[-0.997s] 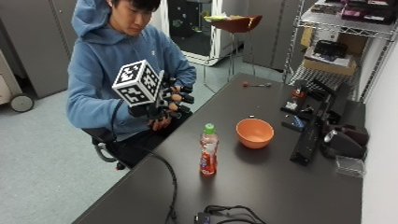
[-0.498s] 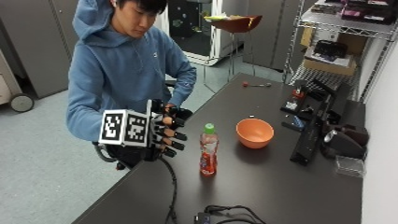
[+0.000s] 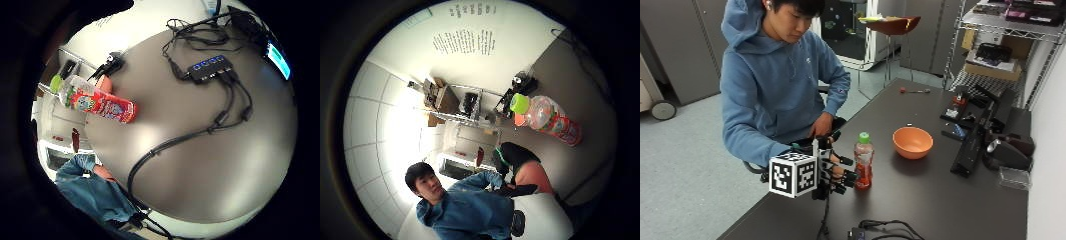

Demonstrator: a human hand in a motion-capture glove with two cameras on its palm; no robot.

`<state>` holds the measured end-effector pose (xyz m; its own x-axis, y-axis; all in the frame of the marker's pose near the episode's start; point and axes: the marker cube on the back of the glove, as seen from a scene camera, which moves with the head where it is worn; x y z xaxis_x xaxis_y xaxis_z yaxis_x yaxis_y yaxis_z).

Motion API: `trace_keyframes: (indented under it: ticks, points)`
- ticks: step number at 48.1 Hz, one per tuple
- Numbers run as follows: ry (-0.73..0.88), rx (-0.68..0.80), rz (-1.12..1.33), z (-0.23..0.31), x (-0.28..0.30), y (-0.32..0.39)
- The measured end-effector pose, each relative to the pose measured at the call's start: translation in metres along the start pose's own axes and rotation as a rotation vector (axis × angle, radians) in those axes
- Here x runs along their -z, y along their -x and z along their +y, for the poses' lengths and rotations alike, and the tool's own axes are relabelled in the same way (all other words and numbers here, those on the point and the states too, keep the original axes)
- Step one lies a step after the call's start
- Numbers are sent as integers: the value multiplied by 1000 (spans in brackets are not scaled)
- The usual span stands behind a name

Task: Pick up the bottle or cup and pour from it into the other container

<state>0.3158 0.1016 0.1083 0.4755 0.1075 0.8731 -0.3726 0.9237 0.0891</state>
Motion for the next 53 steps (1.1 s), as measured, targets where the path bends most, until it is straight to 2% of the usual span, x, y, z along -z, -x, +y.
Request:
trace_keyframes:
  ticks: [23,35,42,53]
  points:
    - [101,12,-56,-22,-56,-7]
    - [111,38,-215,-35,-102,-2]
    - [25,71,-372,-44,-118,4]
    - [-91,52,-382,-53,-137,15]
